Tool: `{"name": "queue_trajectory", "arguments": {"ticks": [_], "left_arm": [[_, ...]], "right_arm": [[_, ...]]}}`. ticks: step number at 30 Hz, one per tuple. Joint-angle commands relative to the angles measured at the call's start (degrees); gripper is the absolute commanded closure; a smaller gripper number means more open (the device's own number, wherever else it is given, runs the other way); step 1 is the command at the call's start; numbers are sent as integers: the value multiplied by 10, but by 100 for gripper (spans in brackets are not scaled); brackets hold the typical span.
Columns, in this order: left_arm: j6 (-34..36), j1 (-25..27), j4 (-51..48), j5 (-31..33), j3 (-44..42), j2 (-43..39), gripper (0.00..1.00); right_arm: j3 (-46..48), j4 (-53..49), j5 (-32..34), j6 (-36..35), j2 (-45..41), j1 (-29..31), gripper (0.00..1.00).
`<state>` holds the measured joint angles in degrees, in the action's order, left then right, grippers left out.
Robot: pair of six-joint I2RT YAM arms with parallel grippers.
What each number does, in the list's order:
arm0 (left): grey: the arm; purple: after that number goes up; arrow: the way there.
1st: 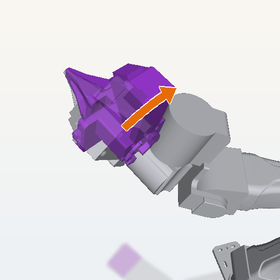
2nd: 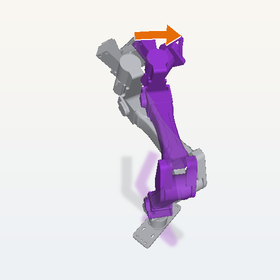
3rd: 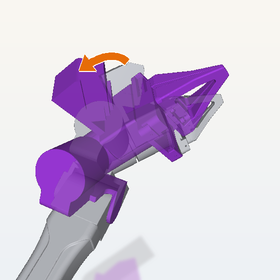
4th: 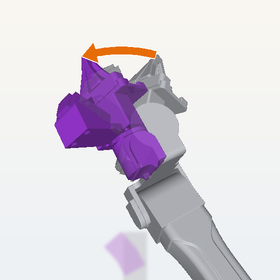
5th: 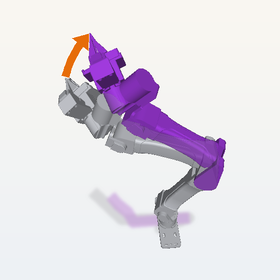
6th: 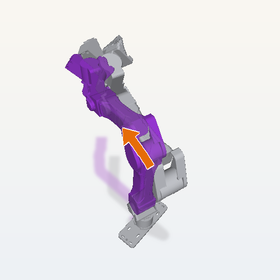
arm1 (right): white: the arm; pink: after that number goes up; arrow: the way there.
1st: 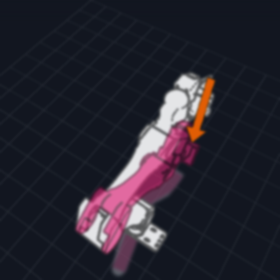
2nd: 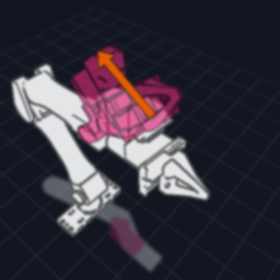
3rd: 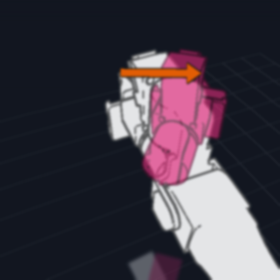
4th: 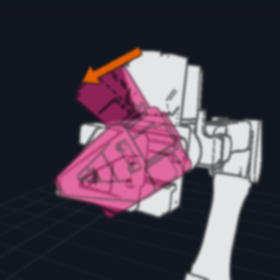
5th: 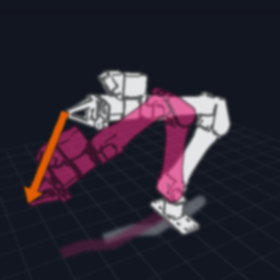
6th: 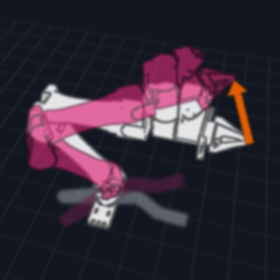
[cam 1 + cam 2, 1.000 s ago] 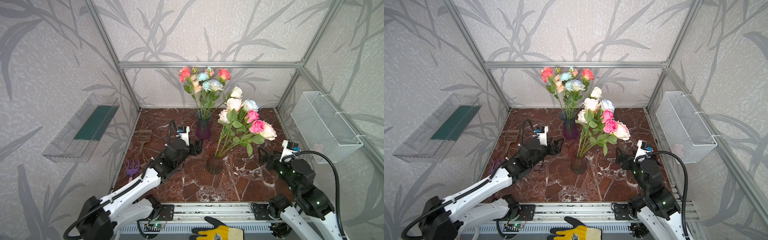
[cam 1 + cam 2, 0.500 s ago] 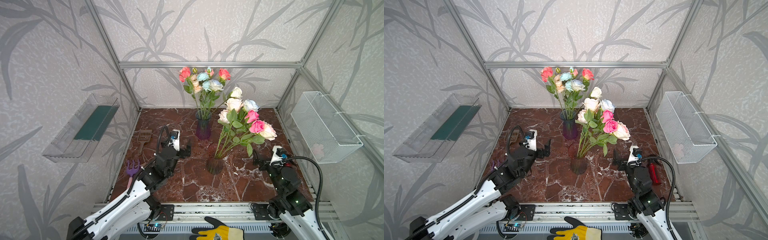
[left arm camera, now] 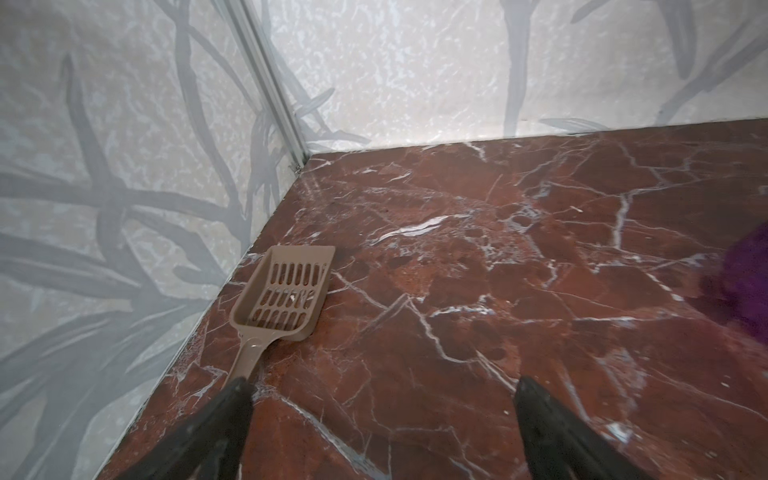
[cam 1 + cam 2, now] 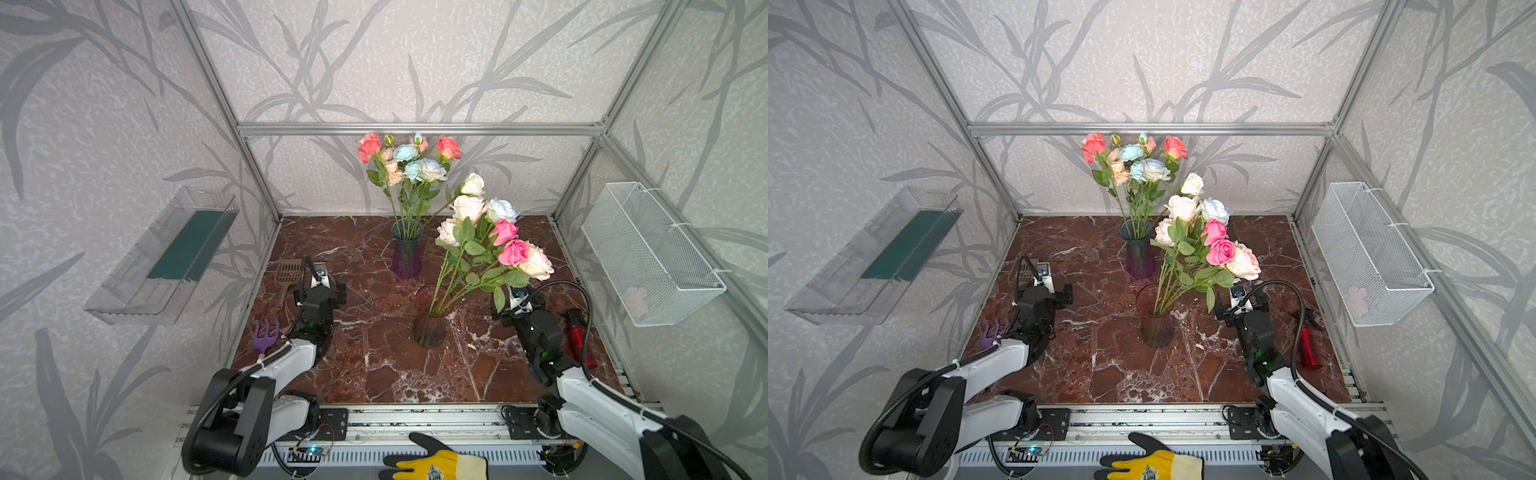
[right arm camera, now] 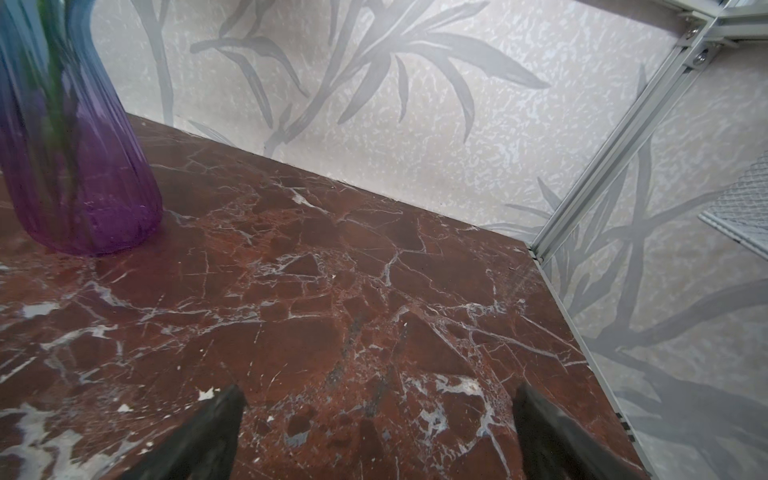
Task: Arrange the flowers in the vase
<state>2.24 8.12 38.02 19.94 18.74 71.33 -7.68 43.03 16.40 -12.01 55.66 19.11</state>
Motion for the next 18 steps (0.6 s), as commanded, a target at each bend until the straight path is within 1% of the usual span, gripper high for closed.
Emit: {"name": "queue_trajectory", "arguments": {"ticks": [1, 4, 6, 7, 9, 10, 11, 13, 15, 18], "left_arm": [[-16, -46, 125, -66, -12, 53, 1], [-41, -80, 208, -109, -24, 132, 1], [-43, -89, 305, -110, -32, 199, 1], [-47, -90, 306, -104, -33, 200, 1], [-65, -99, 200, -107, -10, 162, 1], [-67, -102, 177, -110, -2, 159, 1], [-68, -104, 179, -109, 4, 166, 1], [-65, -104, 228, -101, -1, 189, 1], [-74, -104, 192, -96, 2, 173, 1], [-68, -103, 208, -84, 8, 188, 1]], "right_arm": [[5, 136, -5, 1, 59, -21, 1], [1, 162, -5, 18, 121, -34, 1], [-7, 185, -12, 27, 172, -43, 1], [-5, 218, -22, 24, 196, -43, 1], [-1, 302, -42, 11, 263, -46, 1], [0, 337, -41, 10, 294, -46, 1], [0, 376, -29, 13, 335, -46, 1], [-22, 377, -29, 8, 379, -46, 1], [-43, 372, -26, 6, 396, -48, 1], [-45, 372, -2, 14, 397, -50, 1]]}}
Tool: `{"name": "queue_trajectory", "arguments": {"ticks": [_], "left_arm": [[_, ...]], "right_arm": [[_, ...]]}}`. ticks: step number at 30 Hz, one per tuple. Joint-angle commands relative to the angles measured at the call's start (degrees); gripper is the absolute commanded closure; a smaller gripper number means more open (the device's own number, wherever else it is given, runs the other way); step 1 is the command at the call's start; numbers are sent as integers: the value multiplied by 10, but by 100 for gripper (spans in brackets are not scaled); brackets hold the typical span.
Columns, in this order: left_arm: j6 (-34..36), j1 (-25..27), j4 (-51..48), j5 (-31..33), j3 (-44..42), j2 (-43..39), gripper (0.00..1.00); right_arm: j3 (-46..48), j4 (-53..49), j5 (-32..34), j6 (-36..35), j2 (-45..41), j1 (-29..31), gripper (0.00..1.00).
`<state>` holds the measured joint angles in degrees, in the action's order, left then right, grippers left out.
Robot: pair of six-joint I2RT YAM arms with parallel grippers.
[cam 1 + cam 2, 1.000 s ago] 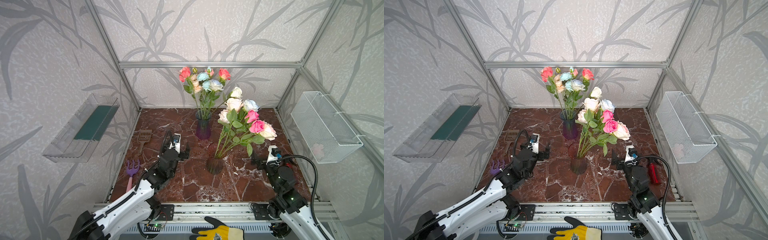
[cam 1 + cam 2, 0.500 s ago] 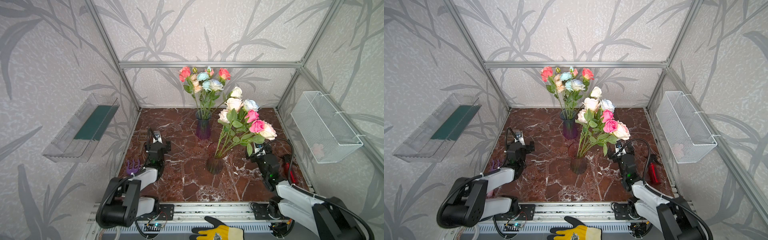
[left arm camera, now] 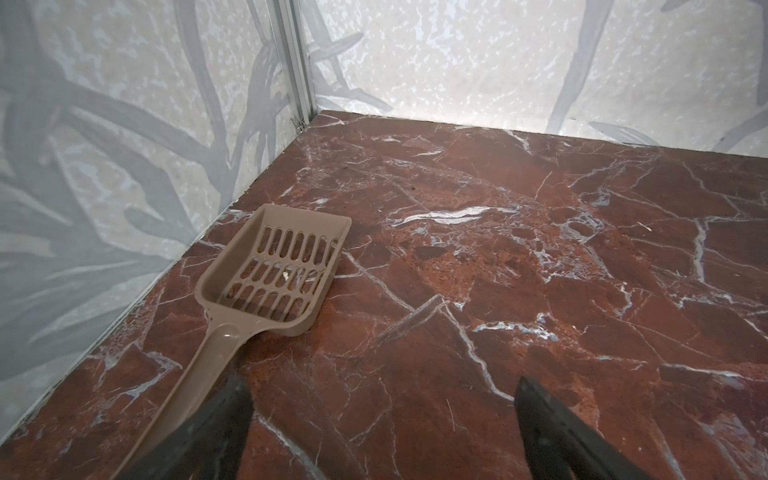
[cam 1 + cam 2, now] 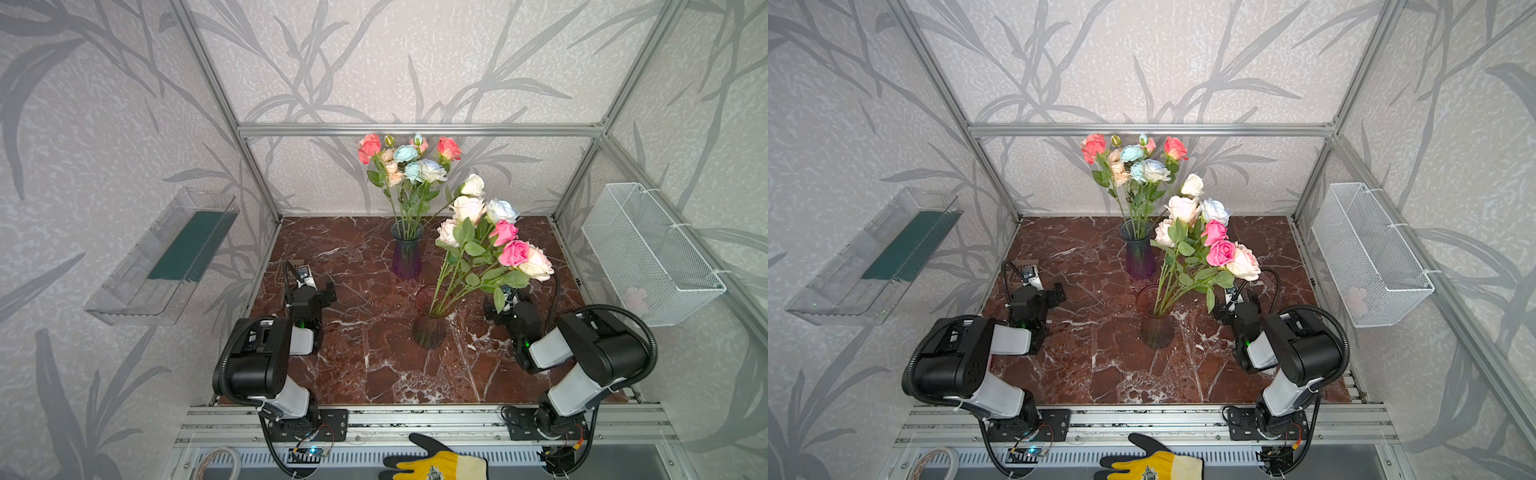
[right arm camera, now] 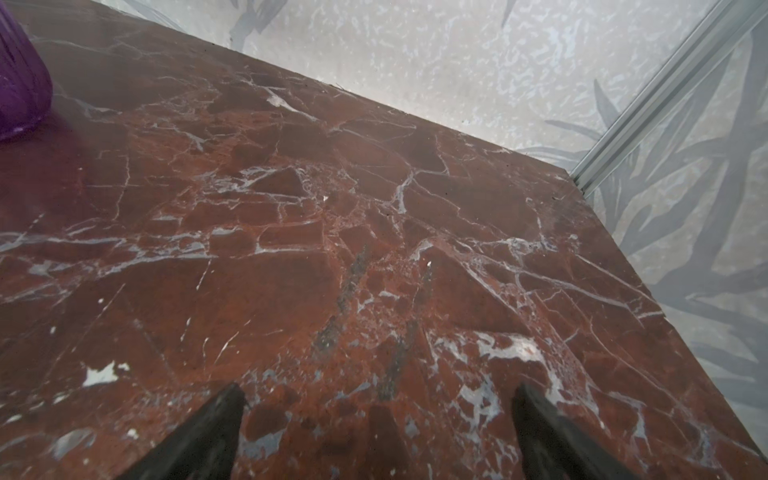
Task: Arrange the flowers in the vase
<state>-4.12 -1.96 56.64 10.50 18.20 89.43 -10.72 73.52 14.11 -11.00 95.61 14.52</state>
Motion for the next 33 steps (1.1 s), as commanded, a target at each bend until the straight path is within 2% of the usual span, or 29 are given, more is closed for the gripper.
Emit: {"name": "queue_trajectory", "arguments": {"ticks": [1, 4, 7, 10, 13, 18, 33], "left_arm": [[-8, -2, 4, 9, 16, -1, 1], [-4, -2, 16, 8, 14, 5, 1], [-3, -2, 11, 8, 15, 3, 1], [-3, -2, 7, 7, 17, 3, 1], [1, -2, 4, -2, 19, 3, 1], [24, -2, -29, -65, 35, 2, 1], [29, -2, -27, -77, 34, 2, 1]], "right_arm": [[-16, 64, 23, 3, -2, -4, 1], [-32, 29, 48, 11, -9, -4, 1], [-76, -76, 53, 38, -29, -19, 1], [-103, -164, -48, 76, -47, -71, 1], [-102, -162, -61, 79, -47, -78, 1], [-101, -161, -61, 79, -47, -78, 1], [-102, -162, -63, 77, -47, -77, 1]]}}
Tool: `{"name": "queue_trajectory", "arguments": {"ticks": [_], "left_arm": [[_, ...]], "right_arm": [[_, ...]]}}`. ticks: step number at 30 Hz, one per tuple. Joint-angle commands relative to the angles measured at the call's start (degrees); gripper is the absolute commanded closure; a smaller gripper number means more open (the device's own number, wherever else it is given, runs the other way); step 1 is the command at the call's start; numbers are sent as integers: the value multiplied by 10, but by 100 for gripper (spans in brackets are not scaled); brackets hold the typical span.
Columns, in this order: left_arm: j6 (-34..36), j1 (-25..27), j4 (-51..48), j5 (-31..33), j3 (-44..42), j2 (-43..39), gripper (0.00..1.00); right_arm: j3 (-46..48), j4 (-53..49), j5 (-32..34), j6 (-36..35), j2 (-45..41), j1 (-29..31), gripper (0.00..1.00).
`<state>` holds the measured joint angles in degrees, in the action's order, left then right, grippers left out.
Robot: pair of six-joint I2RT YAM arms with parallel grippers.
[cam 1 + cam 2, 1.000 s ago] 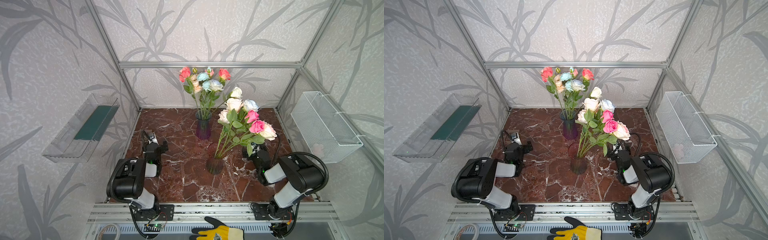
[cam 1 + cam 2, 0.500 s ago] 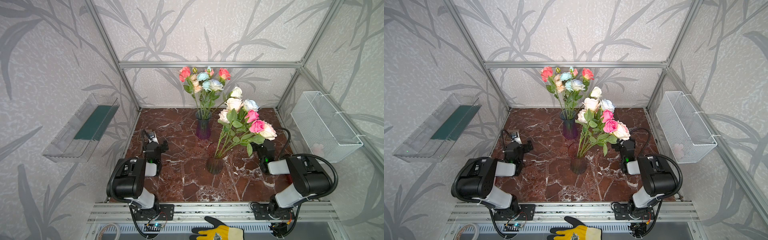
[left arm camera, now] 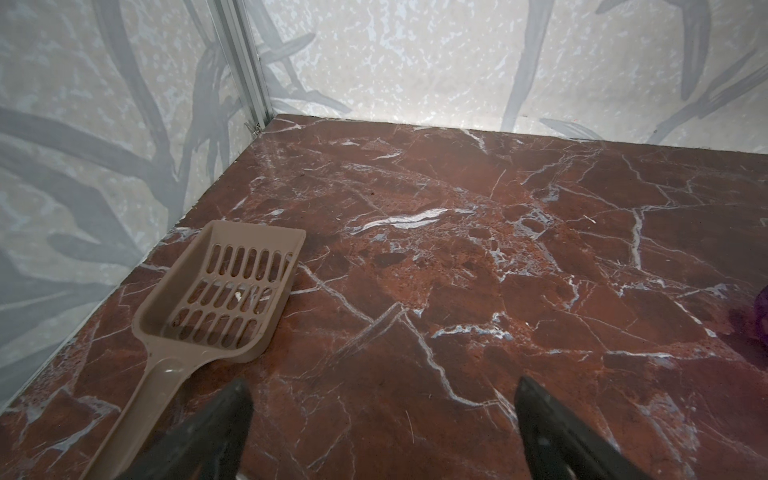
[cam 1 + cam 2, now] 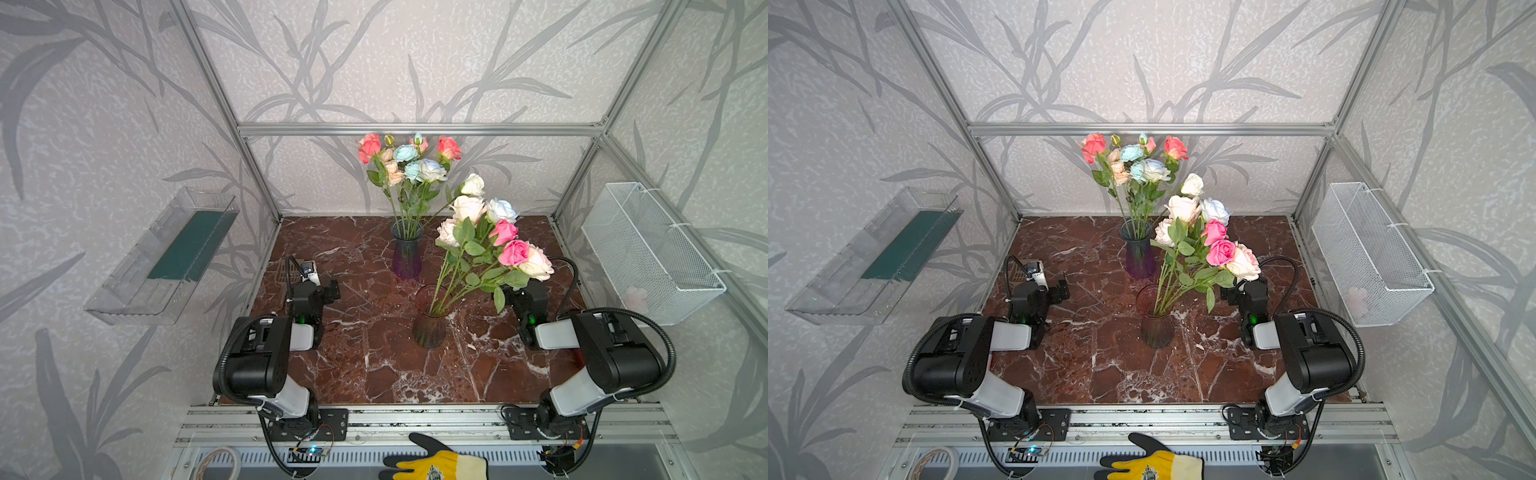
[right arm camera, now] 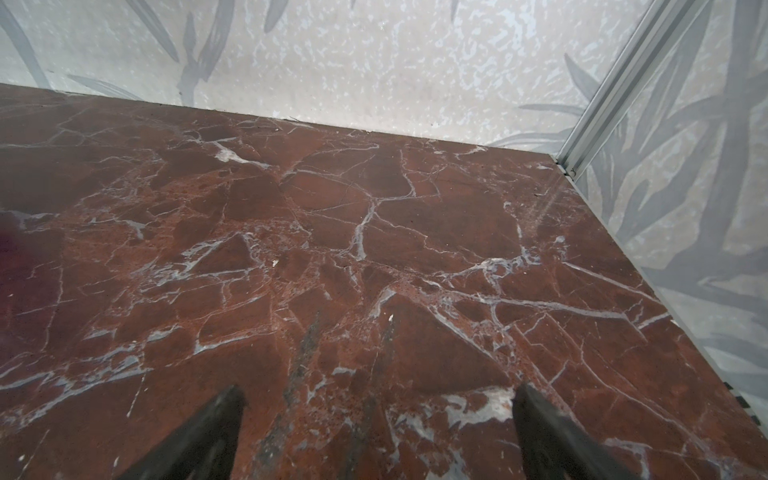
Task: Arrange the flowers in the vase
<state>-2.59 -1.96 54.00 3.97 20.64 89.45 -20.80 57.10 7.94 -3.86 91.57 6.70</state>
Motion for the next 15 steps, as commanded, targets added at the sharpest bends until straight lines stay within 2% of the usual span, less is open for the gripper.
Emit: {"name": "queue_trajectory", "arguments": {"ticks": [1, 15], "left_arm": [[13, -2, 0, -12, 9, 2, 1], [11, -2, -3, -12, 11, 3, 1]], "right_arm": [[-1, 2, -2, 5, -7, 2, 1], [-1, 2, -2, 4, -7, 2, 1]]}}
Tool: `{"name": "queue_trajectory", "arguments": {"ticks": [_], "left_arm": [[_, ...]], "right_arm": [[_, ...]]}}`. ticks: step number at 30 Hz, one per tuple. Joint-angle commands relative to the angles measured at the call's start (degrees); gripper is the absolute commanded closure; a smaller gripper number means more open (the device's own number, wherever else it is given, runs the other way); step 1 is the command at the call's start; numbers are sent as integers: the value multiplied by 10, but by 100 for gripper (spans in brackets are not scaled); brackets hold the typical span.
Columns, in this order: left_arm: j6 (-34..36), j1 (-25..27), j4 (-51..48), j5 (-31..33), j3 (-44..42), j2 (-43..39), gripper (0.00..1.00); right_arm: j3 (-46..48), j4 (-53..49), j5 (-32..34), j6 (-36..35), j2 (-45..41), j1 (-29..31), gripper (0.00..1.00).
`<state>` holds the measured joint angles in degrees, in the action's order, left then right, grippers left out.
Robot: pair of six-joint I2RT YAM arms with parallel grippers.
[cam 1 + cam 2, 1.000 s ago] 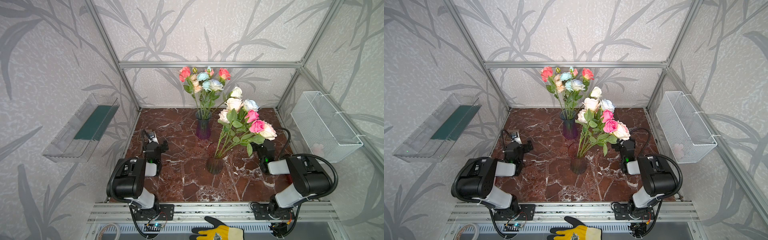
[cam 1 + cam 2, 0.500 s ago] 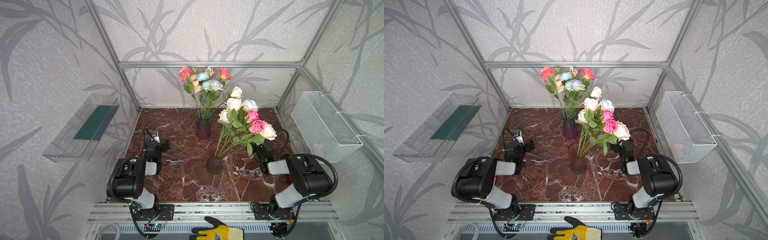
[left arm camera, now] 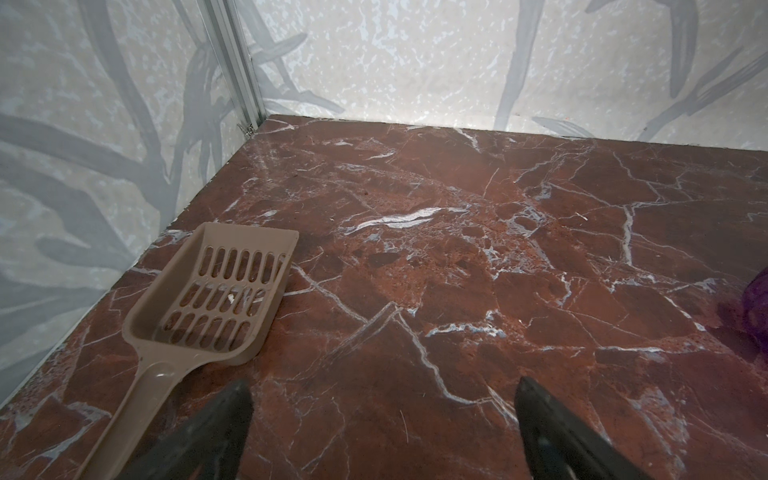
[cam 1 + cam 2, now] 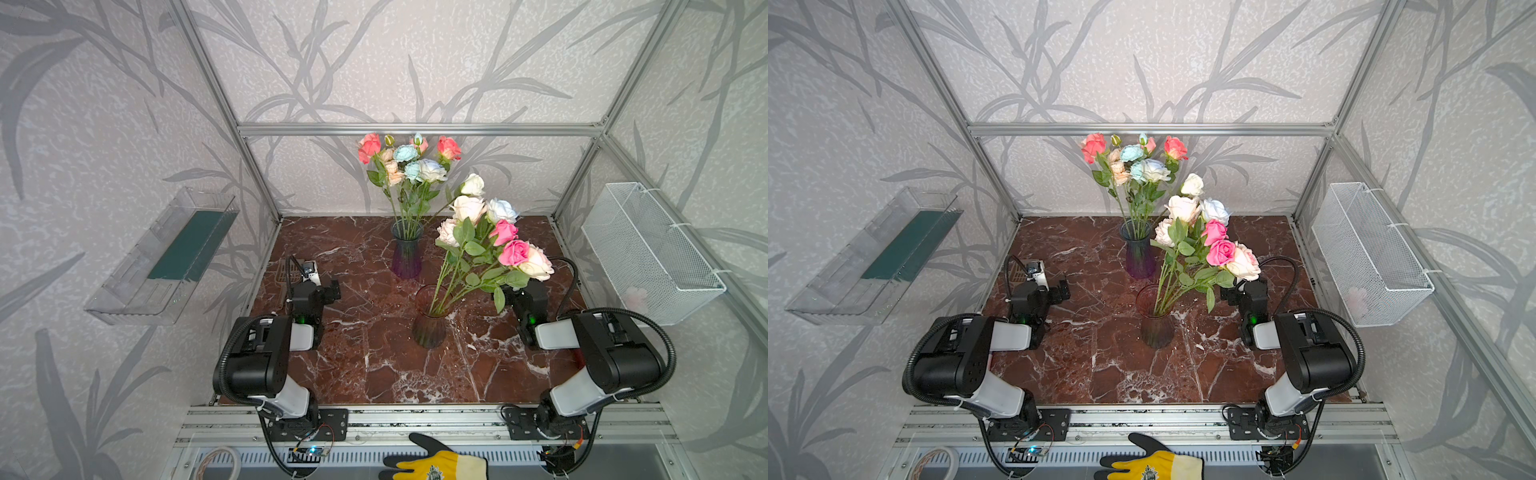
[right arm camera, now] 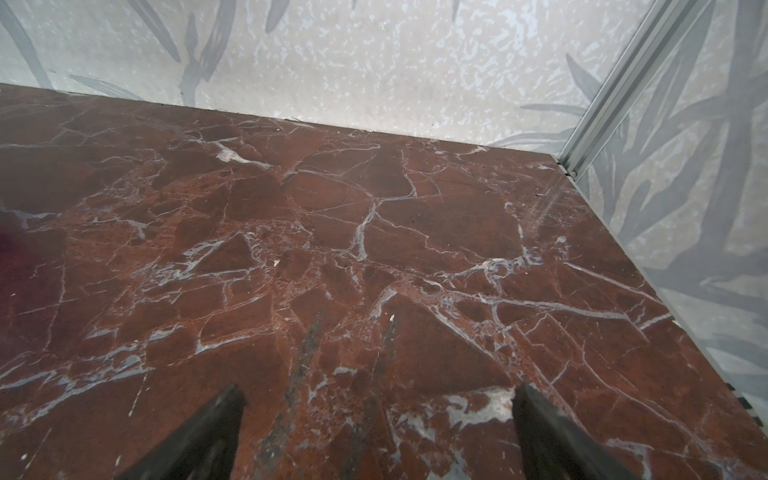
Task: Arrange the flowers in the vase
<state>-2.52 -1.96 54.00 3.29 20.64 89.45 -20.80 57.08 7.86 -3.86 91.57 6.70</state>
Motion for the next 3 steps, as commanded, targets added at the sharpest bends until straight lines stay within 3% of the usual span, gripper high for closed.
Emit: {"name": "queue_trajectory", "arguments": {"ticks": [1, 3], "left_arm": [[10, -3, -2, -4, 11, 3, 1], [11, -2, 1, -2, 9, 3, 1]], "right_arm": [[-1, 2, -1, 5, -7, 2, 1], [-1, 2, -1, 5, -7, 2, 1]]}}
